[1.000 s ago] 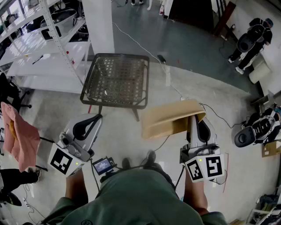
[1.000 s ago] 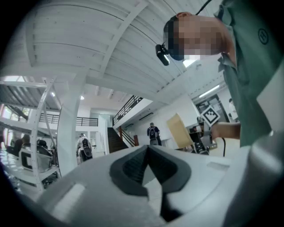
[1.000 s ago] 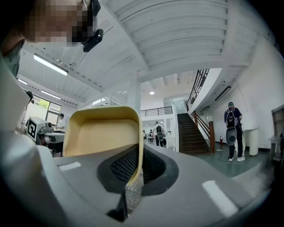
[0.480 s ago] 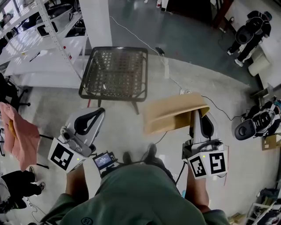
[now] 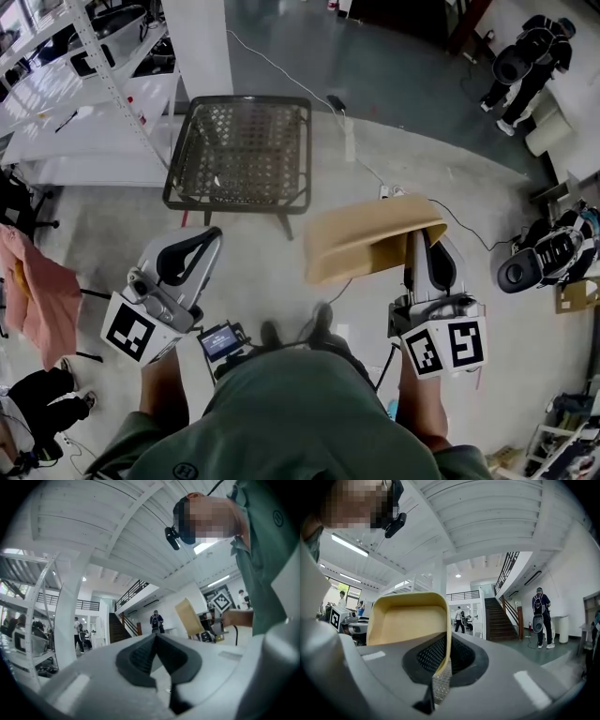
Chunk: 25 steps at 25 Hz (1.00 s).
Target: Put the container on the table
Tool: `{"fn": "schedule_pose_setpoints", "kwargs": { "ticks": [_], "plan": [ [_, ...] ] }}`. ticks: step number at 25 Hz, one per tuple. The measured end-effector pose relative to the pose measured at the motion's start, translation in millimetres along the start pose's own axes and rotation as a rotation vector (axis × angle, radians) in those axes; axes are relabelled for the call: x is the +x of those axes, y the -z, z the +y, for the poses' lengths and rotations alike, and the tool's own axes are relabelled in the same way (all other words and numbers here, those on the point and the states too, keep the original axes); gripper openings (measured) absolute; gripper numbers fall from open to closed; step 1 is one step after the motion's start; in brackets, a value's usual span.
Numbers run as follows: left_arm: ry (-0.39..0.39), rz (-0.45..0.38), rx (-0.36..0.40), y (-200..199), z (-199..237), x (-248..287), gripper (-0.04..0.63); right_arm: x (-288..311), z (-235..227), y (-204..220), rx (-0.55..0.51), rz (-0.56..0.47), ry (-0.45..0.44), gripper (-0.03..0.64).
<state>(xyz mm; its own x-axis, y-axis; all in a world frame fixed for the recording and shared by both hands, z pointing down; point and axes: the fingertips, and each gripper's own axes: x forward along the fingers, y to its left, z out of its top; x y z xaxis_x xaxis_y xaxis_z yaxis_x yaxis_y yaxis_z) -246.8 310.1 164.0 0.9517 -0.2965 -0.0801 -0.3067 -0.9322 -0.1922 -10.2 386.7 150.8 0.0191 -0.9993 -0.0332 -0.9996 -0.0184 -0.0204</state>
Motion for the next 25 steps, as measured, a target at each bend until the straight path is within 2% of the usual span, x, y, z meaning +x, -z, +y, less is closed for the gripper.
{"fn": "schedule_pose_setpoints", "kwargs": {
  "ticks": [4, 11, 16, 25],
  "plan": [
    [0.007, -0.022, 0.006, -3, 4, 4, 0.002, 5, -1, -3, 0.004, -0.005, 0.004, 0.008],
    [-0.008, 0.011, 0.011, 2, 4, 35, 0.002, 25, -34, 1, 0.047, -0.012, -0.014, 0.008],
    [-0.031, 0.045, 0.021, 5, -2, 74, 0.002, 44, -74, 5, 0.068, -0.012, -0.051, 0.008],
    [-0.117, 0.081, 0.047, 3, -16, 150, 0.002, 79, -154, 8, 0.098, -0.016, -0.141, 0.008]
  ]
}}
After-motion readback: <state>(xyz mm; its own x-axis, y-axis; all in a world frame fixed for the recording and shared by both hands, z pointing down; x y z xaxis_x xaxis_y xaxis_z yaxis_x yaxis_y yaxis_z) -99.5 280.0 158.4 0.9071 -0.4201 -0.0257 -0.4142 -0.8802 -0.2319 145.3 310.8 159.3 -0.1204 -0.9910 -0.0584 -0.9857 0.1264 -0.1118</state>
